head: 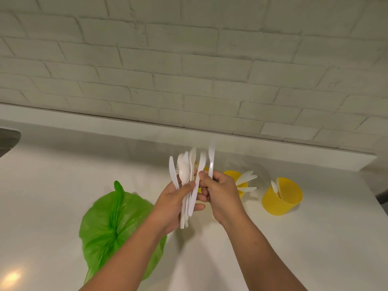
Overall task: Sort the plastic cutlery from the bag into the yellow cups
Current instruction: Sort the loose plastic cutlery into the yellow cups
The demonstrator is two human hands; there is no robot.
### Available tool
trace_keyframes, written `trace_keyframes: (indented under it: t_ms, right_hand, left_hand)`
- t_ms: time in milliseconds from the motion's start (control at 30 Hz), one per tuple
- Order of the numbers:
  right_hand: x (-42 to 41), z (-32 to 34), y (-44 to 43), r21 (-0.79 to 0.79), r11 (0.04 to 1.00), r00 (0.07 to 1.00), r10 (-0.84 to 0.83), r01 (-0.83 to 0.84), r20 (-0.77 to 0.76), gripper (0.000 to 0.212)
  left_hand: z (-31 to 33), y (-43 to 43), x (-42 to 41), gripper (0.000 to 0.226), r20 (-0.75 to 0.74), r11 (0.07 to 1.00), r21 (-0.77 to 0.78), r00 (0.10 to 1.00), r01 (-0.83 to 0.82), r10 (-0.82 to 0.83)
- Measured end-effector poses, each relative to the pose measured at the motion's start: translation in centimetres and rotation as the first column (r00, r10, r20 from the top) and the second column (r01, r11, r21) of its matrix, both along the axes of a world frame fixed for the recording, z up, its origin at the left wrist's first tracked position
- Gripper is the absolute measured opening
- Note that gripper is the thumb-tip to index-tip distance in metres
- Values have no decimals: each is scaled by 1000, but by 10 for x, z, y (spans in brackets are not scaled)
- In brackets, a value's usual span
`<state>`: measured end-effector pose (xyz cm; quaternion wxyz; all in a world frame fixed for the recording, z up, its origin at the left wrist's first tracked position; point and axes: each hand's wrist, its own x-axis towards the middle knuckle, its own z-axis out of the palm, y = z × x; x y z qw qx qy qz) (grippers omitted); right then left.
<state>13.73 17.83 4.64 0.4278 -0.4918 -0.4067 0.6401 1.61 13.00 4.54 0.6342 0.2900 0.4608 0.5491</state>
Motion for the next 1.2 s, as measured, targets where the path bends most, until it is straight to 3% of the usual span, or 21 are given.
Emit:
trace_keyframes:
  t_ms: [100,267,433,500,567,667,767,867,1100,1200]
  right_hand:
    - [0,5,-2,51,998,998,-37,35,41,16]
    - [4,2,7,265,938,931,-288,225,226,22]
    - [7,1,-1,319,929,960,-242,187,142,21]
    - [5,0,-11,330,929,976,-204,166,82,21]
    - [4,-7,-15,384,918,970,-175,99,169,19]
    - [-4,-8,-21,362,928,964,-10,-90,265,14]
    - [-11,-10,-22,316,924,941,111,-217,319,17]
    - [-11,-9,-20,333,908,923,125,-254,363,16]
    - [-14,-5,-18,418,862,869,50,-287,493,12]
    - [-15,-7,-20,439,871,913,27,-221,407,12]
  left_hand:
    - [-2,1,0,24,-19,1000,9,1000,14,-14]
    - [-6,8,-7,25,-103,998,36,993,-58,62]
    - [-16,13,-8,16,-220,990,-6,966,-142,137]
    - [-15,14,-7,16,-159,988,-60,979,-139,128]
    - [-12,16,-7,18,-24,987,-122,994,-106,104]
    - [-5,19,-9,51,158,988,-141,984,-61,83]
    - [-2,19,-10,80,218,995,-101,975,-12,34]
    - [6,16,-6,96,230,996,-85,973,33,-12]
    - [6,18,-12,79,374,994,-102,927,27,13]
    - [10,17,-10,66,387,996,-86,922,23,13]
